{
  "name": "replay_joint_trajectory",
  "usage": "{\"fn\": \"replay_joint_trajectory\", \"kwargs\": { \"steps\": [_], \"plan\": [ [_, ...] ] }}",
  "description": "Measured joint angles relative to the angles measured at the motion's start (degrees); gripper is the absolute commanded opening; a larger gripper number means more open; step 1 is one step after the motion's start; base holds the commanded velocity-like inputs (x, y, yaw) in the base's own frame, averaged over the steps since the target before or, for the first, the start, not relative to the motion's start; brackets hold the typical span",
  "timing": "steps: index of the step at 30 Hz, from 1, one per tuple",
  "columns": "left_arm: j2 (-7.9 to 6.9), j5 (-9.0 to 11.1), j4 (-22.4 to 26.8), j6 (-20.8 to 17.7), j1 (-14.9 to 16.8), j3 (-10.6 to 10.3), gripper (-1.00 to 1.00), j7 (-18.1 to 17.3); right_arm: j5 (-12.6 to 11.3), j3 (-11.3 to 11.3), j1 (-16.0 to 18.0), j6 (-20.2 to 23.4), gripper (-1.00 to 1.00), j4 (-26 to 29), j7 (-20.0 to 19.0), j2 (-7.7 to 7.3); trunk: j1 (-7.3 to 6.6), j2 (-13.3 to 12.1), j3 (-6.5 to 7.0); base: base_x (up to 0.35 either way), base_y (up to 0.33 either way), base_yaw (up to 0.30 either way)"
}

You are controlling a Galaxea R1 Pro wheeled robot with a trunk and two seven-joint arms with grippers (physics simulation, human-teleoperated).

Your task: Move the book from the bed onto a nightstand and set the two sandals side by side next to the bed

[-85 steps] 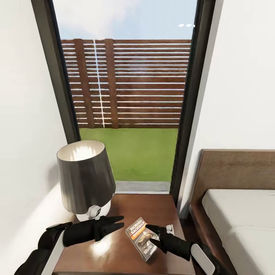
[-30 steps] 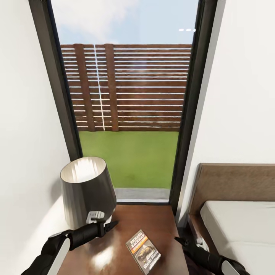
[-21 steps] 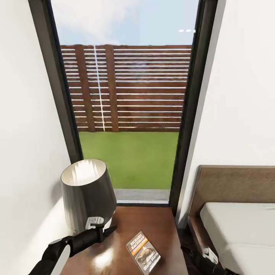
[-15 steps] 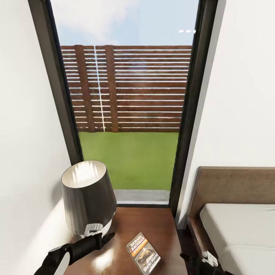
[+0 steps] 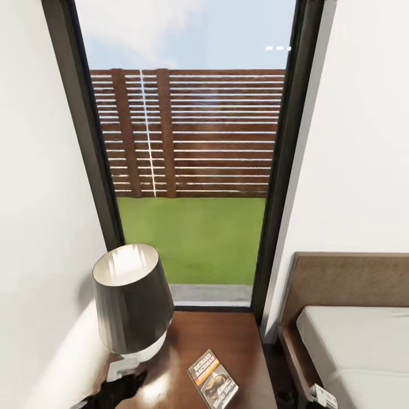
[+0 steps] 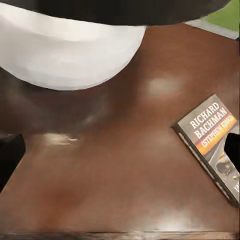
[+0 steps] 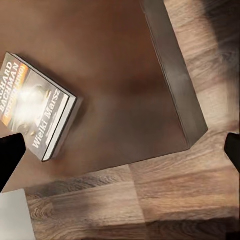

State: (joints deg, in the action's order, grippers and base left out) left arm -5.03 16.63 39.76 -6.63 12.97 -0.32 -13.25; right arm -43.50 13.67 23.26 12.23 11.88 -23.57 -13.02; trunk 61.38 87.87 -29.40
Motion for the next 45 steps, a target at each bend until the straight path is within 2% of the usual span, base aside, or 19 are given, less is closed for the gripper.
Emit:
{"fn": "replay_joint_trajectory", "kwargs": {
  "steps": [4,5,6,8,11,13,21,25,33,34,40,45],
  "plan": [
    [0.29,-3.1,-4.8,2.4,0.0,-0.1,1.00,1.3,0.9,-0.1,0.0,-0.2,1.00,-1.6,1.0,-0.02,-0.88,-1.6,0.72,0.000,0.000,0.000],
    [0.54,-4.2,-7.2,3.5,0.0,0.0,1.00,1.7,2.6,0.0,0.0,-1.7,1.00,-3.6,1.1,-0.03,-1.10,-2.0,0.89,0.000,0.000,0.000],
    [0.60,-4.5,-8.0,4.0,0.0,0.0,1.00,1.8,3.4,-0.1,0.0,-2.6,1.00,-4.3,1.1,-0.03,-1.32,-2.4,1.08,0.000,0.000,0.000],
    [0.73,-5.0,-10.9,5.9,0.0,0.0,1.00,2.5,6.6,-0.1,0.0,-7.1,1.00,-7.1,1.2,0.00,-1.76,-3.2,1.44,0.000,0.000,0.000],
    [0.81,-5.4,-14.8,8.4,0.0,-0.1,1.00,3.7,9.6,-0.1,0.0,-10.7,1.00,-10.1,1.3,0.12,-2.42,-4.4,1.97,0.000,0.000,0.000],
    [0.82,-5.5,-17.2,10.7,0.0,0.0,1.00,4.1,10.7,-0.2,0.0,-11.8,1.00,-11.7,1.4,0.32,-2.86,-5.2,2.33,0.000,0.000,0.000],
    [0.82,-5.7,-23.6,13.2,0.0,-0.1,1.00,4.5,11.5,-0.3,-0.3,-12.6,1.00,-12.9,1.4,0.49,-4.61,-8.4,3.77,0.000,0.000,0.000],
    [0.57,-6.6,-27.1,16.1,-0.1,0.0,1.00,4.7,11.6,-0.3,-0.4,-12.6,1.00,-13.0,1.4,0.52,-5.49,-10.0,4.49,0.000,0.000,0.000],
    [0.38,-6.7,-29.9,17.5,-0.6,-0.1,1.00,9.2,11.6,-0.2,-0.6,-12.6,1.00,-14.2,1.5,0.53,-7.25,-13.2,5.93,0.000,0.000,0.000],
    [0.38,-6.7,-32.3,17.6,-0.7,0.0,1.00,9.7,11.6,-0.2,-0.6,-12.6,1.00,-14.9,1.5,0.53,-7.47,-13.6,6.10,0.000,0.000,0.000],
    [0.38,-6.7,-37.0,20.4,-0.7,0.0,1.00,10.0,11.5,-0.2,-0.8,-12.6,1.00,-16.0,1.5,0.54,-8.79,-16.0,7.19,0.000,0.000,0.000],
    [0.42,-6.7,-37.5,21.1,-0.7,0.1,1.00,9.9,11.4,-0.3,-0.8,-12.6,1.00,-16.2,1.4,0.49,-8.80,-16.1,7.19,0.000,0.000,0.000]
  ]
}}
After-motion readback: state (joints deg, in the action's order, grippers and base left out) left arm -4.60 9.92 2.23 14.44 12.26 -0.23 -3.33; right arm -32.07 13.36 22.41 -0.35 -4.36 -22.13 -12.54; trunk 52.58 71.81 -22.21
